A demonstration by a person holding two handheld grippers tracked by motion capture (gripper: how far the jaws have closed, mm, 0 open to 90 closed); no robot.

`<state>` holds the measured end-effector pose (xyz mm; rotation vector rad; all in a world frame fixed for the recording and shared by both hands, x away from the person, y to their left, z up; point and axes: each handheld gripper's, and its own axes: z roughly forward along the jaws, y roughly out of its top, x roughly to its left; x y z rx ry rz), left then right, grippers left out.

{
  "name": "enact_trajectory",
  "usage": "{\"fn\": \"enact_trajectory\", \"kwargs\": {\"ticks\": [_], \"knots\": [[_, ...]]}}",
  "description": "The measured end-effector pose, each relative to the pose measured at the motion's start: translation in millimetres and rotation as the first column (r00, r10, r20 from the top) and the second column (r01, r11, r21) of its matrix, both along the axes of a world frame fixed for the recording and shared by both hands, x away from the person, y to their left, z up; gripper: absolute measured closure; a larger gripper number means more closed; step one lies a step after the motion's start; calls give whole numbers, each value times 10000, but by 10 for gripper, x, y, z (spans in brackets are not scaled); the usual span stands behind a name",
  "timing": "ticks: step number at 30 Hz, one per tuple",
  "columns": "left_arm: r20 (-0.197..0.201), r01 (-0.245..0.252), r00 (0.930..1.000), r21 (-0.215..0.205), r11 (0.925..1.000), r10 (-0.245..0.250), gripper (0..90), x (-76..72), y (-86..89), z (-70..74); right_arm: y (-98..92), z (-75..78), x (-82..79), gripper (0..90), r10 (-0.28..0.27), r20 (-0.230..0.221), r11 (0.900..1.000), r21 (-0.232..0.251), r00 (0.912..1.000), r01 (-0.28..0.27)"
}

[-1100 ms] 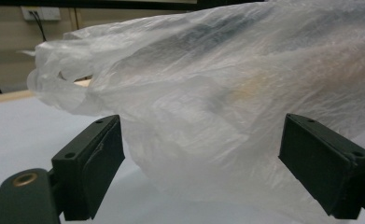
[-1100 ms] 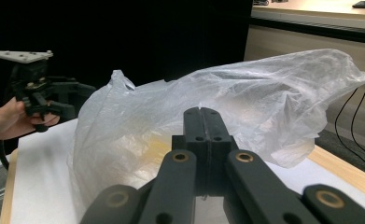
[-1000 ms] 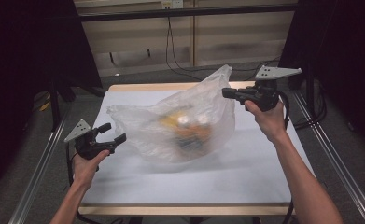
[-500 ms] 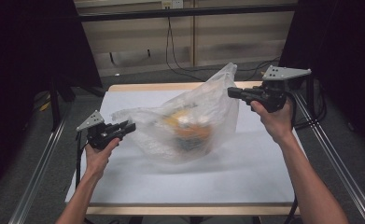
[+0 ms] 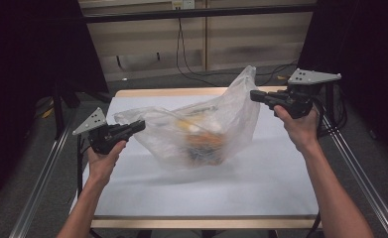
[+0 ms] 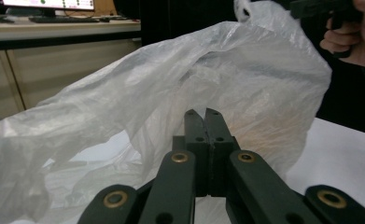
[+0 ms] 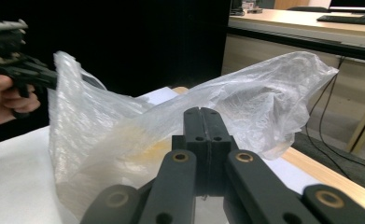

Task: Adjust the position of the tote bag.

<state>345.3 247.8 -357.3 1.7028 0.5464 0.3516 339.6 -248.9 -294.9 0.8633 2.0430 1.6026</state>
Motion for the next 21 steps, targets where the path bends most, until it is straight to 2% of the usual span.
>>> {"fn": "enact_trajectory", "kwargs": {"ticks": [3, 4, 8, 9, 12, 13, 14, 16, 18, 20, 21], "knots": [[247, 166, 9996, 18, 9999, -166, 900, -42, -25, 66, -42, -6, -15, 900, -83, 77, 9999, 117, 9999, 82], [251, 390, 9989, -39, 9992, -389, 900, -61, -42, 73, -66, -8, -24, 900, -105, 95, 9998, 166, 9999, 103], [447, 615, 9970, 368, 9974, -631, 900, -182, -116, 76, -193, -41, -70, 900, -326, 168, 9990, 323, 9993, 320], [560, 678, 9959, 594, 9959, -712, 900, -196, -112, 83, -243, -66, -89, 900, -423, 117, 9985, 366, 9990, 418], [546, 870, 9944, 634, 9942, -905, 900, -251, -166, 76, -352, -142, -124, 900, -636, 21, 9969, 468, 9980, 634], [529, 994, 9932, 809, 9918, -1039, 900, -255, -181, 67, -378, -165, -135, 900, -643, -18, 9969, 452, 9979, 643], [529, 994, 9932, 809, 9918, -1039, 900, -255, -181, 67, -378, -165, -135, 900, -643, -18, 9969, 452, 9979, 643], [463, 1073, 9926, 943, 9897, -1121, 900, -261, -216, 10, -433, -206, -180, 900, -647, -37, 9962, 583, 9979, 648], [294, 1083, 9933, 1027, 9888, -1118, 900, -250, -242, -66, -456, -251, -217, 900, -650, -29, 9966, 507, 9979, 651], [297, 1019, 9938, 1340, 9857, -1067, 900, -243, -253, -95, -467, -289, -233, 900, -700, -75, 9965, 453, 9975, 703], [298, 1014, 9939, 1314, 9861, -1062, 900, -236, -256, -117, -474, -313, -239, 900, -692, -100, 9968, 396, 9976, 696]]}}
